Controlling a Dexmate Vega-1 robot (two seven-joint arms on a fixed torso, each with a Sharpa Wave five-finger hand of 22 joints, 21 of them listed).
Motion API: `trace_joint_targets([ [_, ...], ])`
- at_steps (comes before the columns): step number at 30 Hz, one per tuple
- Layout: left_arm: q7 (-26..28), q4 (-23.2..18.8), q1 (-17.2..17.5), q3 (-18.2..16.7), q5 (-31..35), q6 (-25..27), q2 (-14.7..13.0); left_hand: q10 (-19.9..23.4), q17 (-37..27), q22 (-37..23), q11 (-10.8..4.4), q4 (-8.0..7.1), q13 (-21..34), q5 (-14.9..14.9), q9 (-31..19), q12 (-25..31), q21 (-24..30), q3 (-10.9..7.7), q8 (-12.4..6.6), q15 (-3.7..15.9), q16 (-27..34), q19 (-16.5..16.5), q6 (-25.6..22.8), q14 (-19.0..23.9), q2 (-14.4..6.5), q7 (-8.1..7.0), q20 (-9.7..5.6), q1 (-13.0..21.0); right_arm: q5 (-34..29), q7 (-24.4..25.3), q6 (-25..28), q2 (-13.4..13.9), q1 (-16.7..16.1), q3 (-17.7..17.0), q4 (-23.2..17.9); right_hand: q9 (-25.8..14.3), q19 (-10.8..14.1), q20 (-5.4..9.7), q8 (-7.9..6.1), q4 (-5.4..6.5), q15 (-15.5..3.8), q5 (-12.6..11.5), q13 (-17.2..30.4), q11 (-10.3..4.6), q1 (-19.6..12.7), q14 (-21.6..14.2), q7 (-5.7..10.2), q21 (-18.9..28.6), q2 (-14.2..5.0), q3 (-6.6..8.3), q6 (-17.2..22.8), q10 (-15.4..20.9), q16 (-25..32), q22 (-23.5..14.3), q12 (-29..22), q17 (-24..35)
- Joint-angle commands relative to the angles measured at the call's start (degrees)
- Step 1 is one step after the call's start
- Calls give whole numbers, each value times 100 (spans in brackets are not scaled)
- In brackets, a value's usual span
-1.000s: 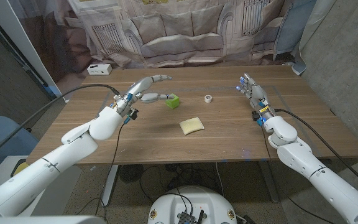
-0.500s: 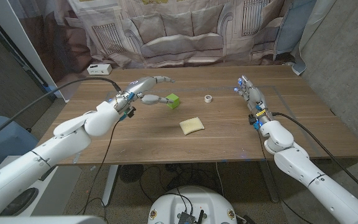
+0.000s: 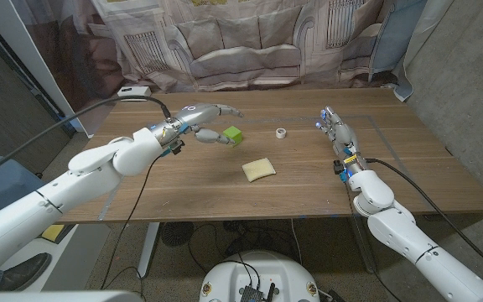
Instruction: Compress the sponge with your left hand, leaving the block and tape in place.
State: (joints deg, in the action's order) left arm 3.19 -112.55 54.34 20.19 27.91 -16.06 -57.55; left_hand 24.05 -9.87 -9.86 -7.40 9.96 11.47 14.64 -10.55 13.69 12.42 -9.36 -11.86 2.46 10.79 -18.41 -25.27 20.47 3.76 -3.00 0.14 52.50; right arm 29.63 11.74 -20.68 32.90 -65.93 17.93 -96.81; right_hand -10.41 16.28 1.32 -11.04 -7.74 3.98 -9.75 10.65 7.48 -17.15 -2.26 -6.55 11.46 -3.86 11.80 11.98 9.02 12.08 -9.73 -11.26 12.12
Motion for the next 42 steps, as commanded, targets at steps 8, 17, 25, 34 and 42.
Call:
trace_joint_targets([
  [8, -898, -340, -706, 402, 896, 152, -27, 168, 10, -12, -176, -41, 12, 79, -13, 18, -42, -30, 0, 449, 8, -66, -119, 109, 32, -174, -70, 250, -142, 300, 11, 14, -410, -121, -370, -16, 30, -49, -31, 10, 51, -35, 21, 35, -14, -38, -28, -16, -28, 8, 56, 55, 22, -11, -32, 19],
  [17, -1629, -485, -1217, 734, 1399, 205, 94, 19, 11, -14, -197, -84, 17, 106, -16, -69, -80, -14, 71, 469, -38, -31, 12, 12, 39, -216, -51, 315, -157, 332, 19, 21, -490, -161, -436, -15, 33, -53, -29, 15, 80, -34, 21, 73, -8, -49, -68, -18, -32, 5, 65, 76, 26, -11, -37, 22],
  [25, -2247, -498, -1693, 1031, 1700, 90, 291, 94, 10, -17, -315, -132, 25, 157, -21, -69, -156, 11, 61, 516, -89, 151, -25, -270, 31, -337, 84, 393, -178, 394, 11, 7, -576, -200, -498, -14, 33, -63, -26, 18, 79, -34, 21, 65, -4, -57, -63, -19, -35, 3, 65, 78, 28, -11, -35, 24],
  [34, -3194, -486, -2287, 1410, 1916, -70, 574, 48, 10, -18, -336, -161, 27, 194, -24, -104, -181, 26, 87, 515, -92, 264, 41, -417, 6, -412, 117, 442, -185, 435, 4, 1, -664, -244, -554, -14, 42, -75, -24, 19, 75, -35, 20, 64, -5, -70, -63, -17, -42, 3, 74, 92, 31, -12, -36, 25],
  [42, -3499, -443, -2525, 1618, 2086, -288, 763, -20, 10, -19, -334, -187, 28, 222, -25, -138, -190, 57, 115, 500, -73, 359, 133, -459, 2, -402, 250, 456, -208, 475, -12, -20, -725, -266, -576, -13, 48, -77, -23, 18, 81, -34, 20, 71, -8, -74, -59, -17, -46, 4, 80, 104, 31, -12, -37, 26],
])
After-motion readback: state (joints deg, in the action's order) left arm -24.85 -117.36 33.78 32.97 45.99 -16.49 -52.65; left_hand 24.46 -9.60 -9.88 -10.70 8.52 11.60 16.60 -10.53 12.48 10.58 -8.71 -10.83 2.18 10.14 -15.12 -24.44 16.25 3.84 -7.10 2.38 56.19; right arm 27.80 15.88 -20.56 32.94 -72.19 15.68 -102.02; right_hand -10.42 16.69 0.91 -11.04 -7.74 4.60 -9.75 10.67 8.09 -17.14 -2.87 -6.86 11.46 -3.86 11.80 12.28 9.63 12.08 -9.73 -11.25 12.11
